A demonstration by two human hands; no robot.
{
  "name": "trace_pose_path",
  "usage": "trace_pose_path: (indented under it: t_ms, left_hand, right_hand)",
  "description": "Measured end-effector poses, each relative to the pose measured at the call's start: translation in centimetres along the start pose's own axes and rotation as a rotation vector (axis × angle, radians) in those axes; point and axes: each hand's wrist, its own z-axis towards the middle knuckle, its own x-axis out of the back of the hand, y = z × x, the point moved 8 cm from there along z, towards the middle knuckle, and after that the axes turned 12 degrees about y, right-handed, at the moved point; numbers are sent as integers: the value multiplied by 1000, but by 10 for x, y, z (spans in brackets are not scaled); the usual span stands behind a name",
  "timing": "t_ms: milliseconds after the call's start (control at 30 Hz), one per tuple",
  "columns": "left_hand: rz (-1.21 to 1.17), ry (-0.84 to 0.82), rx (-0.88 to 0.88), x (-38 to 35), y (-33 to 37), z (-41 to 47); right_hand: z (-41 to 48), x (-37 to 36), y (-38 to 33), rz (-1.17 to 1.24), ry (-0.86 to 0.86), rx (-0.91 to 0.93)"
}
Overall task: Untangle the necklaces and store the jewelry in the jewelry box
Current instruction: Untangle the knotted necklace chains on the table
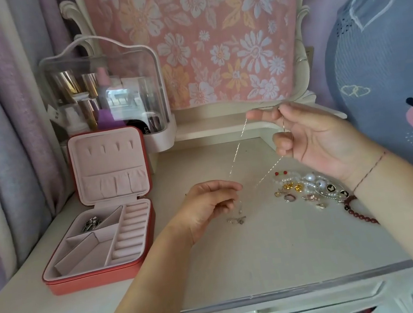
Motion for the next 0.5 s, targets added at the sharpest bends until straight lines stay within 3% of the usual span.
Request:
trace_pose_path:
  t_ms: [200,500]
  left_hand:
    - [-87,46,3,6,-1,3]
    - [73,195,-120,12,12,-1]
  right_hand:
    - [-1,3,-16,42,8,54]
    - [-9,14,-34,38,71,107]
